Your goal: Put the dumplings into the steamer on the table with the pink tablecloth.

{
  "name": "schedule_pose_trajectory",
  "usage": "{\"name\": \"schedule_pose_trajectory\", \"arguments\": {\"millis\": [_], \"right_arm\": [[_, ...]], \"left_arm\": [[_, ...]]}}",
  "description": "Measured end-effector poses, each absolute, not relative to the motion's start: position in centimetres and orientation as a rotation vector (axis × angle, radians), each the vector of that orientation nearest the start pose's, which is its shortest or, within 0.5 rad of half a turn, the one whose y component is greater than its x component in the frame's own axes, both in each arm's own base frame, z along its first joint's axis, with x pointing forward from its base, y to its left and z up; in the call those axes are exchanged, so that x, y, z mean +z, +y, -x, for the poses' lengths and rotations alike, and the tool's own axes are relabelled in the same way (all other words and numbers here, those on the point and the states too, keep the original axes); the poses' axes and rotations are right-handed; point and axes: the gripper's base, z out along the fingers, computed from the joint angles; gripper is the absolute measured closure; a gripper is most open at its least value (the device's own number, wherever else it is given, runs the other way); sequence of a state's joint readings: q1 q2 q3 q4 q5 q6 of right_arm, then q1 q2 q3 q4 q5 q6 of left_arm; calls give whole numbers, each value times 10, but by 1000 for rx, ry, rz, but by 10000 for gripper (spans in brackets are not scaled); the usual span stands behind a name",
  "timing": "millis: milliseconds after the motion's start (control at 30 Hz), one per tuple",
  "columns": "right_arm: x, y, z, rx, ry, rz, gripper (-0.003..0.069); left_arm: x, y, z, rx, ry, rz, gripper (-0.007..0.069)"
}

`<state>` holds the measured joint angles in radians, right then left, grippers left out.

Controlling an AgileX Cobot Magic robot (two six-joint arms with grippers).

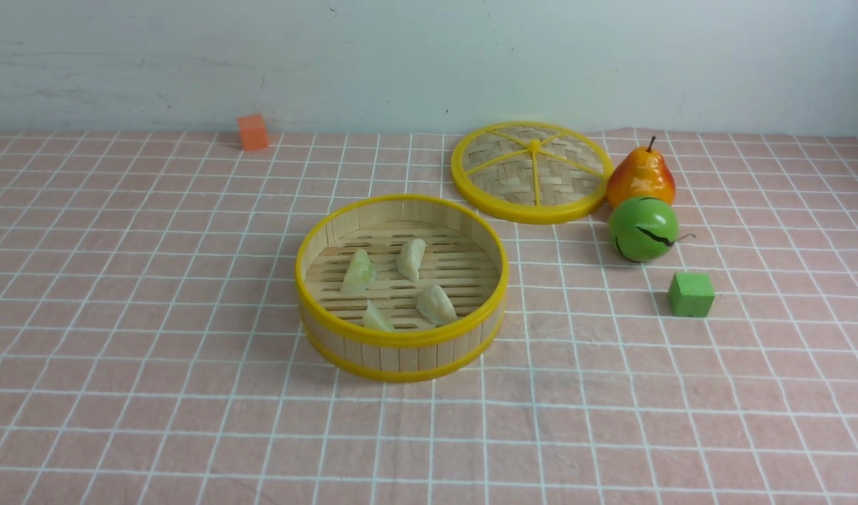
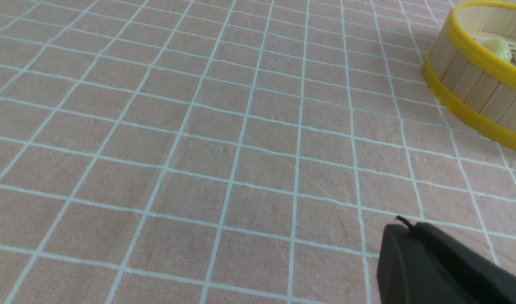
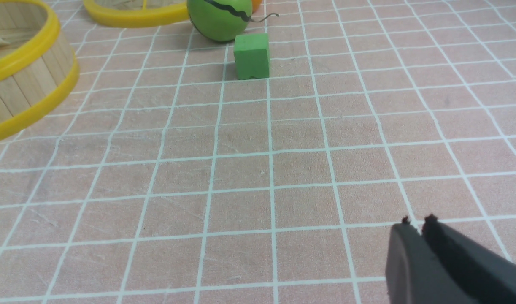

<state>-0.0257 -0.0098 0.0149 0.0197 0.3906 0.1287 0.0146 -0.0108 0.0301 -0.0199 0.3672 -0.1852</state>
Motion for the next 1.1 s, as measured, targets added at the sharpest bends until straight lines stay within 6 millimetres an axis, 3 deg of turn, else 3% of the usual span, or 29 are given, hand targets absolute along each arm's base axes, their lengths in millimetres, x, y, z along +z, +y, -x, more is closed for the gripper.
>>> {"name": "schedule_pose_trajectory", "arguments": {"millis": [1100], "right_arm": [[174, -1, -52, 90, 1874, -157, 562]], "left_arm": [[171, 0, -53, -137, 1860, 198, 636]]}}
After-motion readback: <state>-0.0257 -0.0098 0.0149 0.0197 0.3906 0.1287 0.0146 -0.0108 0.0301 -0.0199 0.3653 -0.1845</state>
